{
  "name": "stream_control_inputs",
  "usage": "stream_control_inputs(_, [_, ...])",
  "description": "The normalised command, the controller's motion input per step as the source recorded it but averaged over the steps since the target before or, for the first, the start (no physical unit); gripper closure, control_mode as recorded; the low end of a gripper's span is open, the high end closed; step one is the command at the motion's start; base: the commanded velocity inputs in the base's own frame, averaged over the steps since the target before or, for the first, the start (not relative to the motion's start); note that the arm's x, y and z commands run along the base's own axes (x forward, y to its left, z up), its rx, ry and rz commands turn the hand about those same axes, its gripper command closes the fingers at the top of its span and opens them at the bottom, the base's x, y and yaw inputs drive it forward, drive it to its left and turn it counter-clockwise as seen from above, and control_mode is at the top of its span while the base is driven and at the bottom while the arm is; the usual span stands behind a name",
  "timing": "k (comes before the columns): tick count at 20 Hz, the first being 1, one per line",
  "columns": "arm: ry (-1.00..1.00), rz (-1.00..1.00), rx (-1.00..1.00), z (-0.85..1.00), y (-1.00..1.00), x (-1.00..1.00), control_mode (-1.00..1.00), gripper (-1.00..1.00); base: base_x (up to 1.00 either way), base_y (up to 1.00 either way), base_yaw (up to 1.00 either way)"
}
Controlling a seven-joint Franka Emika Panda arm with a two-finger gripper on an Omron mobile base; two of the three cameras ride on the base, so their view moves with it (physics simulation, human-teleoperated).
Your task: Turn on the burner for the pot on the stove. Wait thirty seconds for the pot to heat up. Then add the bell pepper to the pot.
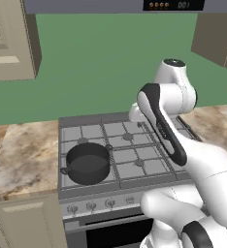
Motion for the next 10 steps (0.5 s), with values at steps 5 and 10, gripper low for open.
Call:
stream_control_inputs(5, [0.0, -0.02, -0.02, -0.15, 0.85, -0.16, -1.0, -1.0, 0.0, 0.0, 0.0])
stream_control_inputs(10, [0.0, -0.05, -0.02, -0.04, 0.69, -0.23, -1.0, -1.0, 0.0, 0.0, 0.0])
